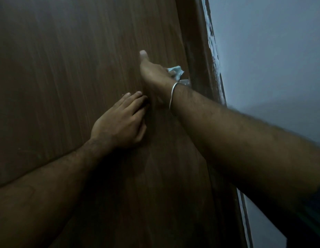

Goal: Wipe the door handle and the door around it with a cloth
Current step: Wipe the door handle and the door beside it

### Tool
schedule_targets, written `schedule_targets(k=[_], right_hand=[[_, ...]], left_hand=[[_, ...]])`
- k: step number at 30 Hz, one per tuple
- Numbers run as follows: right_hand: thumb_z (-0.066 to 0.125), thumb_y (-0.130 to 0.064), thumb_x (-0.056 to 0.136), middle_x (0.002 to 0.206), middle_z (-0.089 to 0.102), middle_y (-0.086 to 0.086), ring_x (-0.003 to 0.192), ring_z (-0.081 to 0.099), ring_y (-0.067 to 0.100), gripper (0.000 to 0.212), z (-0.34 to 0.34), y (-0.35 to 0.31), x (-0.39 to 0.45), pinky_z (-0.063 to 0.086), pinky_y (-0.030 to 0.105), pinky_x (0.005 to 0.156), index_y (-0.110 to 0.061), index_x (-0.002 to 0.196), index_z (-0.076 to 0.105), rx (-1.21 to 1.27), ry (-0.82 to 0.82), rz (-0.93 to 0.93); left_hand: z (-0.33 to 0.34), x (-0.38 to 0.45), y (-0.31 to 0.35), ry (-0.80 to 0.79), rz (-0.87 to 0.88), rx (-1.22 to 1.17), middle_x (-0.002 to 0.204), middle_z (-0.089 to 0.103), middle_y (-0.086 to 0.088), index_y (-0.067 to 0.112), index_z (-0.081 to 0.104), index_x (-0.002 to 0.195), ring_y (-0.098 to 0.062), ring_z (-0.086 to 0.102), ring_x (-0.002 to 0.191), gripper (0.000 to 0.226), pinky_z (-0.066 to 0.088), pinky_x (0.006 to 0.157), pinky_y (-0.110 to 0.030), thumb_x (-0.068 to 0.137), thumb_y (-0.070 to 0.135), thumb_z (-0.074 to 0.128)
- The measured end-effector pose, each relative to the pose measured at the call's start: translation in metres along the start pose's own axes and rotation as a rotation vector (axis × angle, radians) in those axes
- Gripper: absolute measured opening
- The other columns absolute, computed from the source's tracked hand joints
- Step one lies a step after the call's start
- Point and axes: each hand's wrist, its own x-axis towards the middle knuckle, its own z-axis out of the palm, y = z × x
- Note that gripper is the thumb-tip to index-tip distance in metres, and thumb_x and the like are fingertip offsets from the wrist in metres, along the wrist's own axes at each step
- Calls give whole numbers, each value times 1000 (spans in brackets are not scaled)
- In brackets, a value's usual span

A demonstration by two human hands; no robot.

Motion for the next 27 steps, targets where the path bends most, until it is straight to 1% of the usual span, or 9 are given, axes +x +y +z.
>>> schedule_targets(k=[5,7,10,13,15,17,22,25,27], right_hand=[[26,-69,92,160,-19,15,148,-18,32,98,18,9,-20,-10,50,118,1,151,-8,84,22,-56],[26,-68,92,160,-21,12,148,-21,26,95,30,24,-25,-13,45,116,-2,151,-10,74,37,-161],[21,-68,93,161,-21,5,148,-21,18,89,37,53,-28,-12,42,117,-10,153,-10,90,92,-264],[10,-73,89,161,-20,-2,147,-20,14,87,40,92,-30,-16,43,117,-19,153,-12,29,96,-298],[8,-71,90,162,-17,0,147,-21,13,83,42,124,-36,-17,44,117,-20,153,-11,-70,105,-344],[10,-68,93,163,-15,2,147,-21,14,81,40,139,-31,-16,45,118,-17,153,-11,-136,125,-388],[13,-65,96,164,-12,-1,149,-14,11,79,28,115,-10,-14,42,120,-18,154,-10,-112,168,-464],[18,-58,100,164,-10,-3,149,-13,9,72,25,145,-23,-11,43,121,-19,155,-7,-191,178,-515],[20,-57,100,164,-8,-2,149,-12,10,72,24,153,-25,-13,43,120,-19,155,-6,-219,183,-515]], left_hand=[[5,0,-4,8,37,13,139,50,-23,2,58,127,-37,39,136,57,34,112,-54,90,41,38],[7,0,-4,71,72,14,137,51,-24,3,54,130,-37,41,132,55,34,112,-54,90,40,44],[9,-1,-2,124,83,-6,137,50,-25,4,46,135,-37,41,132,57,32,113,-52,89,38,43],[6,-2,-1,76,33,-34,143,46,-23,2,48,136,-36,38,137,58,30,115,-51,93,37,36],[3,-2,0,43,8,-11,144,46,-22,2,50,136,-34,38,139,58,31,114,-50,94,37,32],[1,-2,1,20,-6,5,145,46,-20,2,50,136,-32,37,139,60,31,115,-49,94,38,29],[3,-1,0,30,3,4,144,46,-21,1,51,135,-33,37,139,59,30,115,-49,93,38,31],[4,-1,0,46,9,-7,143,47,-22,-1,53,133,-34,38,138,57,31,115,-50,94,35,33],[6,-1,0,63,4,-8,142,48,-22,-1,54,132,-34,39,137,57,31,114,-50,93,34,33]])
